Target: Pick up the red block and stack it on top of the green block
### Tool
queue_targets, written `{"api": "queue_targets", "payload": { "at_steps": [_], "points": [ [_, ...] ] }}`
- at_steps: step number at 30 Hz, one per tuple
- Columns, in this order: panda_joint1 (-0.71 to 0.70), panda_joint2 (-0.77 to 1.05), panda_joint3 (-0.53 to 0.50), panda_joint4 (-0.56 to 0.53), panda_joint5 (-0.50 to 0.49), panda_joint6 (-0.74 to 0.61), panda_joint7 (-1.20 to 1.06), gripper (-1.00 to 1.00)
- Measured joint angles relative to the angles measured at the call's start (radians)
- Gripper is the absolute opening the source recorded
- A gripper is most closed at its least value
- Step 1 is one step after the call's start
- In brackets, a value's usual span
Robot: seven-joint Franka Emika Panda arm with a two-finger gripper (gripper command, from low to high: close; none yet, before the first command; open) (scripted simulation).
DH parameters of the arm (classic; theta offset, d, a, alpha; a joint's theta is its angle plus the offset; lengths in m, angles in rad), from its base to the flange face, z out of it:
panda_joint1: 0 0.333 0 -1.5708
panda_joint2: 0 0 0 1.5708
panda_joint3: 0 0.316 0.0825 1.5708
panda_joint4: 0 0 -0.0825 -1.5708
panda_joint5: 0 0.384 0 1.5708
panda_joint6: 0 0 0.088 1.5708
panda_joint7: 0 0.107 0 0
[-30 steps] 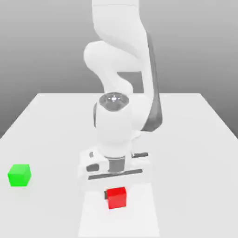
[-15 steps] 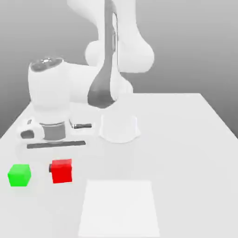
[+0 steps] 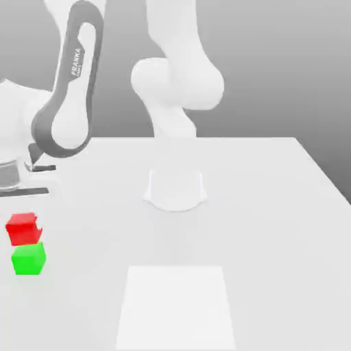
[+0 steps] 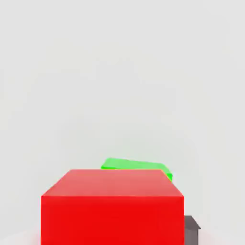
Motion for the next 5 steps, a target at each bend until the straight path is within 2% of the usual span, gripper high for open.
{"api": "queue_targets", "payload": {
  "at_steps": [3,4,5],
  "points": [
    [0.004,0.045,-0.006,0.000,-0.012,0.051,0.009,-1.00],
    [0.005,0.055,-0.010,0.000,-0.020,0.064,0.014,1.00],
    [0.005,0.055,-0.010,0.000,-0.020,0.064,0.014,1.00]
  ]
}}
